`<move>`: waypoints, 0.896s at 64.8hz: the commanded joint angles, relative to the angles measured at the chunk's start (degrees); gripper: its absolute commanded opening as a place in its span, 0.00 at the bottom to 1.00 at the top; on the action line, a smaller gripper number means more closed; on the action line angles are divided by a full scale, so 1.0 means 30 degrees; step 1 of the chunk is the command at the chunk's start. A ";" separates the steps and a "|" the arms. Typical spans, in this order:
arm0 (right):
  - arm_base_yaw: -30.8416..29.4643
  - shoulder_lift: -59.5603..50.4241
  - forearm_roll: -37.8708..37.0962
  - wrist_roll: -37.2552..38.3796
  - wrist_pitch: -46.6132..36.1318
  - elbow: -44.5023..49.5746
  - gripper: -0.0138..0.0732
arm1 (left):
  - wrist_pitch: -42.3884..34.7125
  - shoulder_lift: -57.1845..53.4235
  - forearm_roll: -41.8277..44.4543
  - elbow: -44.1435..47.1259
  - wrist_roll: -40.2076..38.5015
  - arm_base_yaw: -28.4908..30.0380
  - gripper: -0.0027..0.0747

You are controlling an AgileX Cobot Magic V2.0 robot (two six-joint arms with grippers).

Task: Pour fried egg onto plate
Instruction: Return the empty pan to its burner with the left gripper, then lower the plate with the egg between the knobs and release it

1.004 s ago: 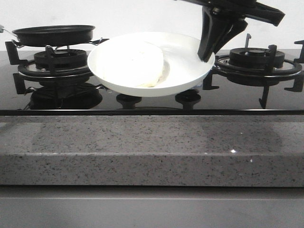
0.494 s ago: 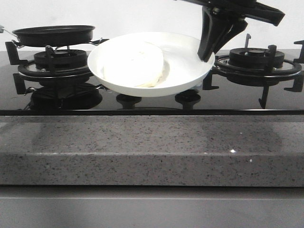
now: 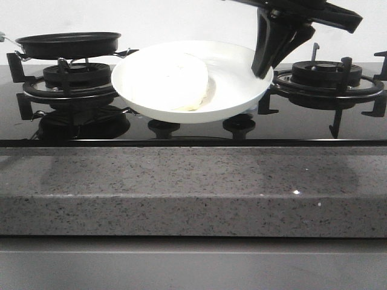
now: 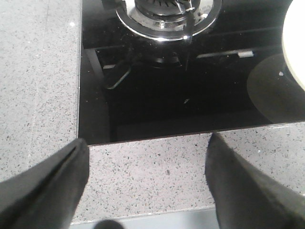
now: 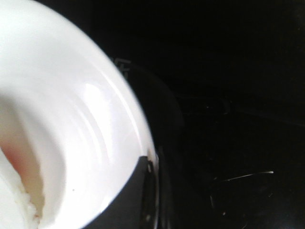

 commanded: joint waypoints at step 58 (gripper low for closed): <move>-0.1463 0.0876 -0.0820 -0.0135 0.1149 -0.6227 0.08 | -0.1414 -0.0252 0.0020 -0.0302 -0.0247 -0.0174 0.67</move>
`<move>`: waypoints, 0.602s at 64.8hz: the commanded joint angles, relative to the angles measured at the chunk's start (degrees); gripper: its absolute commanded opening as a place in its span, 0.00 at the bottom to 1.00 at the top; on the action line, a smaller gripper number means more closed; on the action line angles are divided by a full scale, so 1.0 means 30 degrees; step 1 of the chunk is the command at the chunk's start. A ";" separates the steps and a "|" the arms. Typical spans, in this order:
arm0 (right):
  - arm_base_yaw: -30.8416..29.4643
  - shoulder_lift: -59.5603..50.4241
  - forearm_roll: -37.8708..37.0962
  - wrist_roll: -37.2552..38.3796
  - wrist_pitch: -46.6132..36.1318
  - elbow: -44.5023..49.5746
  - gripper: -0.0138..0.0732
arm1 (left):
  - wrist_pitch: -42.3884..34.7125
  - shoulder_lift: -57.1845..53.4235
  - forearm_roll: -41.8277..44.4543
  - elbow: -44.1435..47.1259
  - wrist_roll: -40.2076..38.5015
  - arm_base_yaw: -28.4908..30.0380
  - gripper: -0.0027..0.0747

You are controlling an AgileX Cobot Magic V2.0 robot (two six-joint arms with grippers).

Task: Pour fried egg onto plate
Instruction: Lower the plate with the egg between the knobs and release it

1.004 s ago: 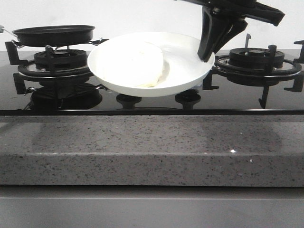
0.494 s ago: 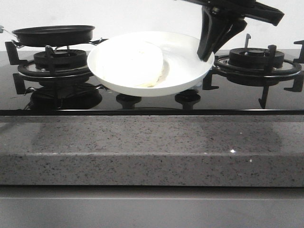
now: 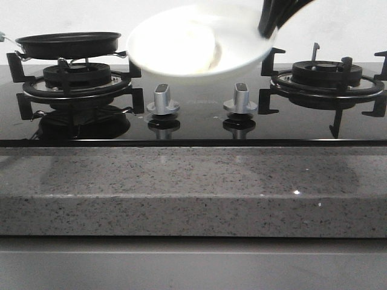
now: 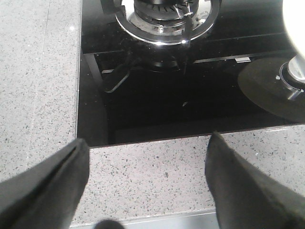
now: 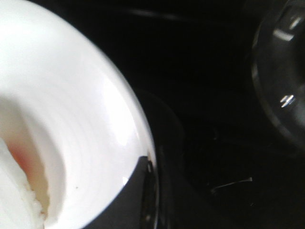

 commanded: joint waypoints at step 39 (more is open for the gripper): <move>-0.0819 0.5702 -0.0050 0.6190 0.2292 -0.6837 0.09 | -0.1204 -0.0055 0.0070 -0.0398 -0.0206 -0.0174 0.67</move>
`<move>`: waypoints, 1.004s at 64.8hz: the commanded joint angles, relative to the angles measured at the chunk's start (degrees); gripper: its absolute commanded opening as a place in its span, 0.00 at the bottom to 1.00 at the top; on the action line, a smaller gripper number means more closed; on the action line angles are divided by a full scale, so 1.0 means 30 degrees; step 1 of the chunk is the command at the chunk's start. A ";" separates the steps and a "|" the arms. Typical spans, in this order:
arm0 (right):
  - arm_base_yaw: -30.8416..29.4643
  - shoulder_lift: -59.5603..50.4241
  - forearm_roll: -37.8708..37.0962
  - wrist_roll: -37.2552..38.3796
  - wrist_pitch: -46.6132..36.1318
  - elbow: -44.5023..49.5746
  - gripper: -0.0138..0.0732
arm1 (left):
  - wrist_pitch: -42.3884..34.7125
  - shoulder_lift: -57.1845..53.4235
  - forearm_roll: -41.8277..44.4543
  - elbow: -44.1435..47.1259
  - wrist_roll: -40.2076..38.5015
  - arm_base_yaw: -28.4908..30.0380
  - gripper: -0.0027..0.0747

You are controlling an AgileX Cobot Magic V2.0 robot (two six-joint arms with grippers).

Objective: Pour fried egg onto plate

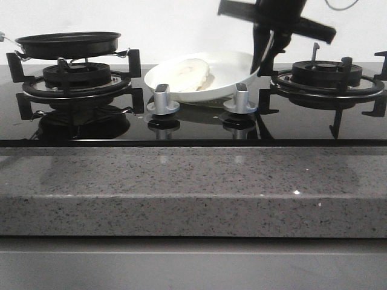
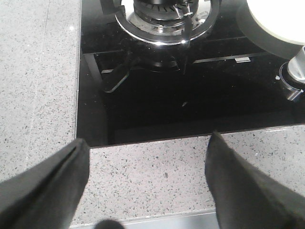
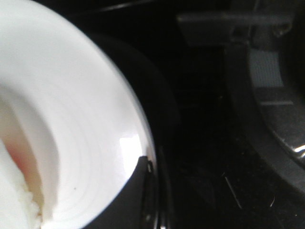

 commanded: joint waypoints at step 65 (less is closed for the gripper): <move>0.0411 -1.2434 0.0059 -0.7443 -0.2141 0.7684 0.57 | -0.1204 -0.0055 0.0070 -0.0429 -0.0206 -0.0174 0.67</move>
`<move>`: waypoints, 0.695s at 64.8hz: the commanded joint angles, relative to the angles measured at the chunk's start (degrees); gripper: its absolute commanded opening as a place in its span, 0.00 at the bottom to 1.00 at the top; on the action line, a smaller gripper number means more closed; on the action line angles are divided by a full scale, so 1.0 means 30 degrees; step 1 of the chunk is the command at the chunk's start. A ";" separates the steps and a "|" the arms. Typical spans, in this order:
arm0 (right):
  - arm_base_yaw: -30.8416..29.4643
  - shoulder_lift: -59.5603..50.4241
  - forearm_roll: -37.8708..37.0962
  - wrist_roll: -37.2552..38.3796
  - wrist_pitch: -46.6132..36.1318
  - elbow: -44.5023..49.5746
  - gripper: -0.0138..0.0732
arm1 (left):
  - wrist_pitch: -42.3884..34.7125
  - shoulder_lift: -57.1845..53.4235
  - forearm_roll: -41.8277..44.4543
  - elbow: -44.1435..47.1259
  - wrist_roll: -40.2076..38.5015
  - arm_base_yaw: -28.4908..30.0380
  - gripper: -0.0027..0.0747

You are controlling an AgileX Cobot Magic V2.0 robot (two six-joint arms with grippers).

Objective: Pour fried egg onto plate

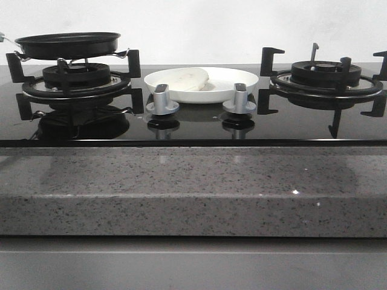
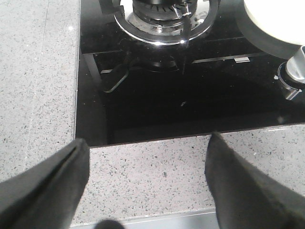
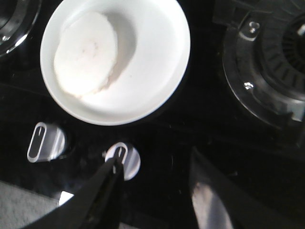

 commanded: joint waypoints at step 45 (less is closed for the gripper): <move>0.0010 -1.6613 -0.0297 -0.4126 -0.5357 1.6267 0.57 | -0.1204 -0.0055 0.0114 -0.0429 -0.0206 -0.0174 0.67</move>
